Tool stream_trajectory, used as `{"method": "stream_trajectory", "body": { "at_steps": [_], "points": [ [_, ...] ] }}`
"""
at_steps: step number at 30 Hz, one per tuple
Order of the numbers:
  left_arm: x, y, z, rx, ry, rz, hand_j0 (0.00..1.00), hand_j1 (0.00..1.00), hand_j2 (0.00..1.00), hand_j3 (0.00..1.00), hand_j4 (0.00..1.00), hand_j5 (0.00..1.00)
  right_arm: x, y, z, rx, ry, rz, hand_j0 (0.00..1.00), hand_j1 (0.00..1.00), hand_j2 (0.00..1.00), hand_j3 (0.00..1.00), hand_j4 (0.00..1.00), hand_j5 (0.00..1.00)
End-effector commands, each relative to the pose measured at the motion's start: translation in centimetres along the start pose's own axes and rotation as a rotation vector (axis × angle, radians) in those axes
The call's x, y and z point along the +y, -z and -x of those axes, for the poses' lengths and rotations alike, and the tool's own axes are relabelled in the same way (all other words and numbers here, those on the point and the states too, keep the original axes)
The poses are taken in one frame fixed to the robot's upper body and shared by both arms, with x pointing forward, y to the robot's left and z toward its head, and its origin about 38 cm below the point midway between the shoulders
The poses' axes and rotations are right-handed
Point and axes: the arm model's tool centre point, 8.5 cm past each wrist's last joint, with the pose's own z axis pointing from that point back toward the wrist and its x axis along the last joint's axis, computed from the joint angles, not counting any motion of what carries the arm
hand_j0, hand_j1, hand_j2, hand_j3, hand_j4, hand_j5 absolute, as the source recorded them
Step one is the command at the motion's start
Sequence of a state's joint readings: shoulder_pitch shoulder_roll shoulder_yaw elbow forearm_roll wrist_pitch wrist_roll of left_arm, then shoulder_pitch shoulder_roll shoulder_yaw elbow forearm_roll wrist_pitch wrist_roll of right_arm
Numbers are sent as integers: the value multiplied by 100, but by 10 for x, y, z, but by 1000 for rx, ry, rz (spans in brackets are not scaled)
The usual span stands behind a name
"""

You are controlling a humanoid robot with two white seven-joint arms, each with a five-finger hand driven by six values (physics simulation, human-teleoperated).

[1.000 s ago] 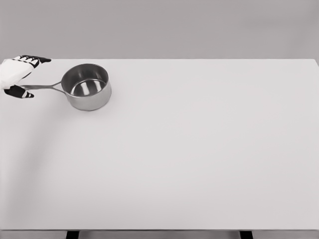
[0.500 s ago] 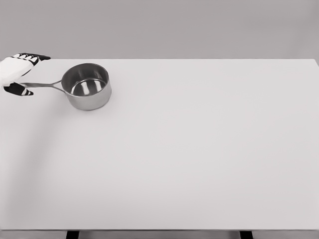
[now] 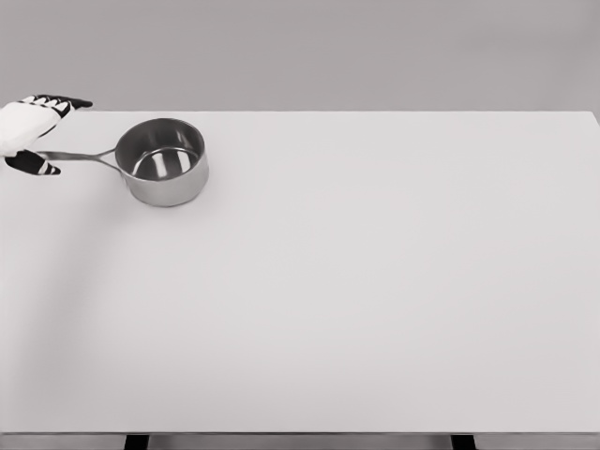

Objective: Rotate pot handle

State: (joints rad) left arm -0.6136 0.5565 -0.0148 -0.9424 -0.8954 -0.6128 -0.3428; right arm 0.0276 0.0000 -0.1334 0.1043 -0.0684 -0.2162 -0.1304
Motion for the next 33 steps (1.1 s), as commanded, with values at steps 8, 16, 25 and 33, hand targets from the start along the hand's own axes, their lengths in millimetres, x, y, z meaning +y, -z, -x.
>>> {"method": "stream_trajectory", "body": {
  "at_steps": [8,16,25,33],
  "points": [
    [-6,-1,10,28,-30,11,100,100,100,100,100,100,0,0,0,0,1,0,100,100,100,100,100,100],
    [3,1,10,29,-19,0,100,100,100,100,100,100,0,0,0,0,1,0,100,100,100,100,100,100],
    [7,3,11,32,-14,-2,100,100,100,100,100,100,0,0,0,0,1,0,100,100,100,100,100,100],
    [7,4,11,31,-15,-3,100,100,100,100,100,100,0,0,0,0,1,0,100,100,100,100,100,100]
  ]
}}
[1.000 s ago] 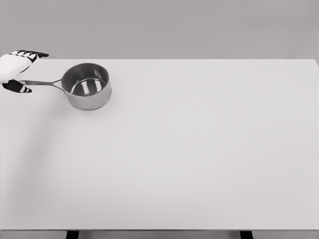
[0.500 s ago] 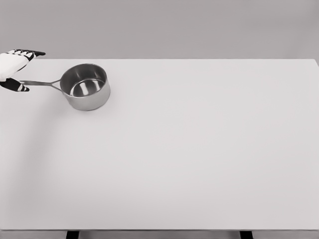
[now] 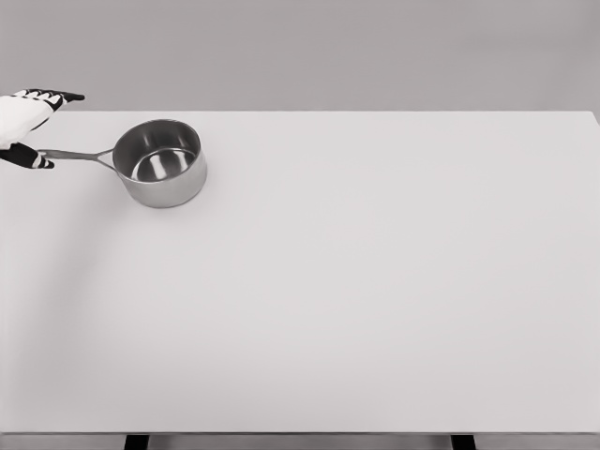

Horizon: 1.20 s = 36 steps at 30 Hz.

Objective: Rotate pot handle

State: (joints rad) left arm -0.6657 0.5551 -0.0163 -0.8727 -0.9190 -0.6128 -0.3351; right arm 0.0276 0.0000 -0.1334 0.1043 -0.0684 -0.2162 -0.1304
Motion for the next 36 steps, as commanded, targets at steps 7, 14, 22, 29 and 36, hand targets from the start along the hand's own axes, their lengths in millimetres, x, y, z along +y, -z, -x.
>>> {"method": "stream_trajectory", "body": {
  "at_steps": [7,14,22,29,36],
  "points": [
    [6,1,0,3,7,-7,100,100,100,100,100,100,0,0,0,0,1,0,100,100,100,100,100,100],
    [4,6,-5,-6,9,-4,100,100,100,100,100,100,0,0,0,0,1,0,100,100,100,100,100,100],
    [10,9,-4,-3,5,-13,100,100,100,100,100,100,0,0,0,0,1,0,100,100,100,100,100,100],
    [12,10,-5,-6,9,-13,100,100,100,100,100,100,0,0,0,0,1,0,100,100,100,100,100,100],
    [11,10,-6,-7,8,-13,100,100,100,100,100,100,0,0,0,0,1,0,100,100,100,100,100,100]
  ]
}}
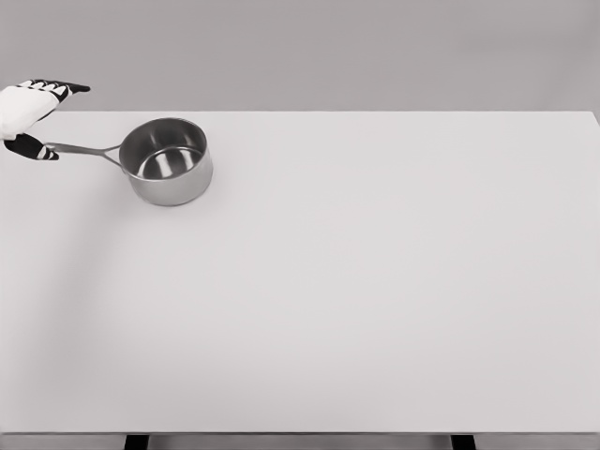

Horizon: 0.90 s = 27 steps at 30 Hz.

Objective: Rotate pot handle

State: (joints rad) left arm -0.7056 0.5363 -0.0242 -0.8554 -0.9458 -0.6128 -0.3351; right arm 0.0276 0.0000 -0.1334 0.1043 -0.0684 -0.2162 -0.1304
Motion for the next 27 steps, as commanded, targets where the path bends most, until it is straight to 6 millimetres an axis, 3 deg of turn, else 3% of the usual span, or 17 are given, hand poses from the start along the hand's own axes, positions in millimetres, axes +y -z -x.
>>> {"method": "stream_trajectory", "body": {
  "at_steps": [1,16,27],
  "points": [
    [1,0,0,1,-6,-6,100,100,100,100,100,100,0,0,0,0,1,0,100,100,100,100,100,100],
    [7,1,1,0,0,-15,100,100,100,100,100,100,0,0,0,0,1,0,100,100,100,100,100,100],
    [1,-1,-2,-8,-1,-7,100,100,100,100,100,100,0,0,0,0,1,0,100,100,100,100,100,100]
  ]
}}
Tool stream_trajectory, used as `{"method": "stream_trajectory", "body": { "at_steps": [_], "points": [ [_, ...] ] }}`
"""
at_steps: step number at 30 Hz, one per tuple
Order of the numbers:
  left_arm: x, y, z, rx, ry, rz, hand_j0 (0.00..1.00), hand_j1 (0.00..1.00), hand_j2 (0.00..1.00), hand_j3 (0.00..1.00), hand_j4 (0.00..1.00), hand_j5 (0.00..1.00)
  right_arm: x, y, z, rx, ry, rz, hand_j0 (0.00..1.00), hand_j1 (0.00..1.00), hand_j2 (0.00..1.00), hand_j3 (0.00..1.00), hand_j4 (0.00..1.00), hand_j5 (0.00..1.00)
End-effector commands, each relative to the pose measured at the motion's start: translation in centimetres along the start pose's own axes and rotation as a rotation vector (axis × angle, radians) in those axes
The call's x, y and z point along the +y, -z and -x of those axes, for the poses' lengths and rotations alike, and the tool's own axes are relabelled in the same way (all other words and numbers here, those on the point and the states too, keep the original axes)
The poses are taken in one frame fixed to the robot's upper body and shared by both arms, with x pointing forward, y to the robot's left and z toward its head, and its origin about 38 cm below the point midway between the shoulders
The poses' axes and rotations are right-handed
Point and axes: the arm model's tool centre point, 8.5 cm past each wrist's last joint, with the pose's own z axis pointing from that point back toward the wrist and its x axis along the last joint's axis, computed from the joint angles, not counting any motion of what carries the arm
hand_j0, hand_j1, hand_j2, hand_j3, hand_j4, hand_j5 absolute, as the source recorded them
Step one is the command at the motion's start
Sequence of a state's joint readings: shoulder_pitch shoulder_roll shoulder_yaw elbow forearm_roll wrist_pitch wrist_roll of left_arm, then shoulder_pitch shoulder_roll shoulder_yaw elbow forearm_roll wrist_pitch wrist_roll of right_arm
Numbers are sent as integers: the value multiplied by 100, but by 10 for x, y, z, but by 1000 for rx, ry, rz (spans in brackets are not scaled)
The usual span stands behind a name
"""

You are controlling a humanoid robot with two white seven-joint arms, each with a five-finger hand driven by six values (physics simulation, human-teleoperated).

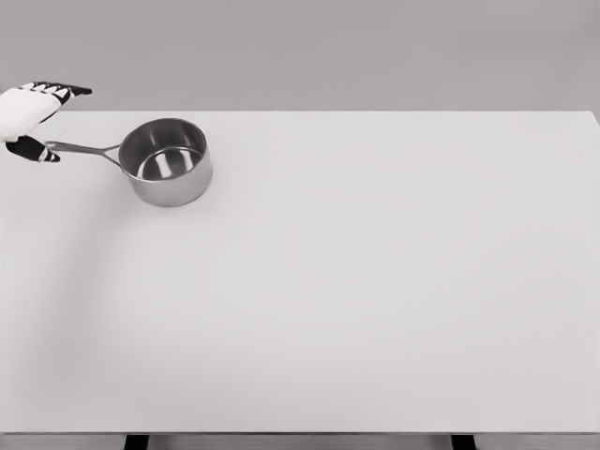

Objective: Rotate pot handle

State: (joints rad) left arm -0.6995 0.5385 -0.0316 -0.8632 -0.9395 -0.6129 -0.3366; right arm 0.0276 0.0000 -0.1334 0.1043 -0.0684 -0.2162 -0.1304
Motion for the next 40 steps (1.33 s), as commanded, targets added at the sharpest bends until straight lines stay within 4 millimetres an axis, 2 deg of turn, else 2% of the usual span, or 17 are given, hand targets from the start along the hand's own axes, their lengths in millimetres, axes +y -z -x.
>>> {"method": "stream_trajectory", "body": {
  "at_steps": [1,10,14,17,18,21,24,25,26,28,32,36,40],
  "points": [
    [3,-1,-1,-2,-3,-11,100,100,100,100,100,100,0,0,0,0,1,0,100,100,100,100,100,100],
    [1,-3,1,1,-6,-9,100,100,100,100,100,100,0,0,0,0,1,0,100,100,100,100,100,100],
    [6,-6,-16,-44,43,-37,100,100,100,100,100,100,0,0,0,0,1,0,100,100,100,100,100,100],
    [3,-7,-17,-49,31,-38,100,100,100,100,100,100,0,0,0,0,1,0,100,100,100,100,100,100],
    [10,-8,-21,-60,45,-56,100,100,100,100,100,100,0,0,0,0,1,0,100,100,100,100,100,100],
    [23,-5,-42,-113,101,-79,100,100,100,100,100,100,0,0,0,0,1,0,100,100,100,100,100,100],
    [28,-7,-99,-272,150,-130,100,100,100,100,100,100,0,0,0,0,1,0,100,100,100,100,100,100],
    [32,-9,-108,-296,158,-150,100,100,100,100,100,100,0,0,0,0,1,0,100,100,100,100,100,100],
    [36,-19,-128,-348,174,-188,100,100,100,100,100,100,0,0,0,0,1,0,100,100,100,100,100,100],
    [37,-28,-142,-387,180,-213,100,100,100,100,100,100,0,0,0,0,1,0,100,100,100,100,100,100],
    [57,-41,-147,-415,199,-266,100,100,100,100,100,100,0,0,0,0,1,0,100,100,100,100,100,100],
    [46,-53,-127,-362,180,-247,100,100,100,100,100,100,0,0,0,0,1,0,100,100,100,100,100,100],
    [46,-54,-123,-356,186,-242,100,100,100,100,100,100,0,0,0,0,1,0,100,100,100,100,100,100]
  ]
}}
